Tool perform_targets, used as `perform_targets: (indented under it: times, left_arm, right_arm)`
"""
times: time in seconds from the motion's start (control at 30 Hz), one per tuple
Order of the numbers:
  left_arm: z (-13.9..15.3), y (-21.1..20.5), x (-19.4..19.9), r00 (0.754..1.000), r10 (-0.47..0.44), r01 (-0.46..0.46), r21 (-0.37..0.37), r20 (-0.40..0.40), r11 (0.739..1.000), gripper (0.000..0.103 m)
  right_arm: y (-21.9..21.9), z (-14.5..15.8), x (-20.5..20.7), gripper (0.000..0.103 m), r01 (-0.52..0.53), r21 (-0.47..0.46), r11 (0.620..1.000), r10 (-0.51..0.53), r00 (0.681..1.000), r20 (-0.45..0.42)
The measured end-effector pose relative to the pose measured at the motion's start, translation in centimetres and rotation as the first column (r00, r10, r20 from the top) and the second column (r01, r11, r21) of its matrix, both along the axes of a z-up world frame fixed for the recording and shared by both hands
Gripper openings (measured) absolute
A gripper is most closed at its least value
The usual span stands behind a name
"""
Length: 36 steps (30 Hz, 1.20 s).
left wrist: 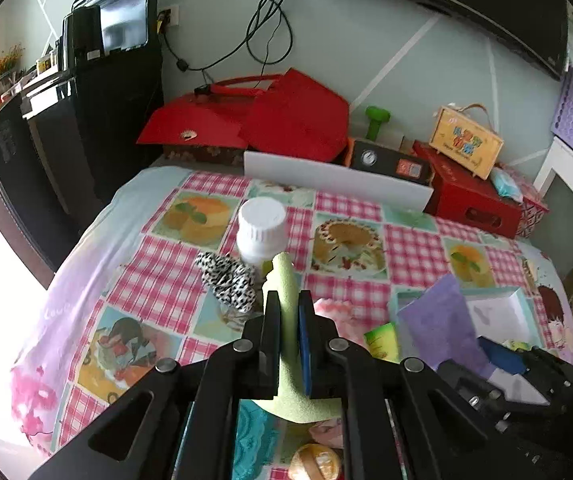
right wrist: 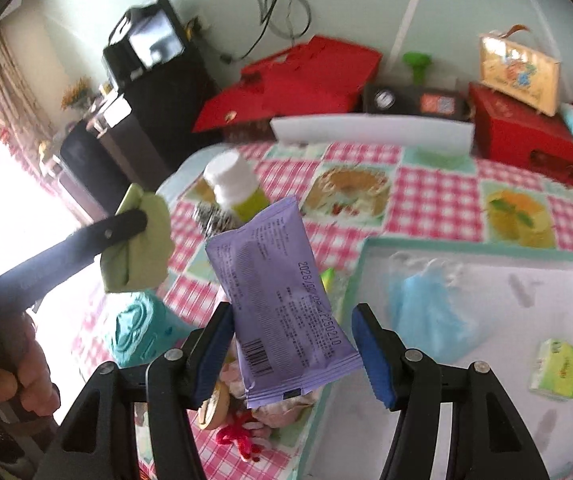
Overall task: Organize soft objects
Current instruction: 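Carry the green cloth and purple packet over the white tray with both grippers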
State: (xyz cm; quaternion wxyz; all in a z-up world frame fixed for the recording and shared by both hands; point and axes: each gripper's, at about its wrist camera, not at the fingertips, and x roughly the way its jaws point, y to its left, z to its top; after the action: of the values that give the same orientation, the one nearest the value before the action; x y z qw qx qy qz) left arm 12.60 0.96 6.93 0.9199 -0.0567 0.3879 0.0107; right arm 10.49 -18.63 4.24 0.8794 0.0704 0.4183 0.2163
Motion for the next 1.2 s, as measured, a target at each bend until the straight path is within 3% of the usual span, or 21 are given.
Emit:
perform_targets:
  times: [0.3,0.6,0.87,1.03,1.2]
  left_arm:
    - [2.3,-3.7,0.1,0.995,-0.094,0.093,0.026,0.033,0.995,0.008]
    - [3.3,-10.3,1.0,0.97,-0.24,0.237,0.058,0.039,0.97,0.008]
    - [2.2,-17.7,1.5,0.912,-0.41,0.408,0.074,0.013,0.91,0.008]
    - [0.6,-22.0,1.3,0.856,-0.517,0.516,0.088,-0.014,0.852,0.008]
    - [-1.4,-24.2,1.7,0.837,-0.545,0.548,0.092,-0.055,0.832,0.008]
  right_arm:
    - [-7.7,2.5,-0.6,0.064,0.206,0.028,0.978,-0.208,0.977,0.054]
    - [-16.7,3.0,-2.0,0.064,0.429,0.071,0.9,-0.433,0.9,0.047]
    - [-22.3,2.5,-3.6,0.064,0.569,0.081,0.818,-0.572,0.82,0.023]
    - [-24.2,1.8,-4.0,0.064,0.61,0.079,0.788,-0.612,0.791,0.005]
    - [-25.1,-0.4,-2.8,0.064,0.634,0.058,0.771,-0.633,0.773,-0.031]
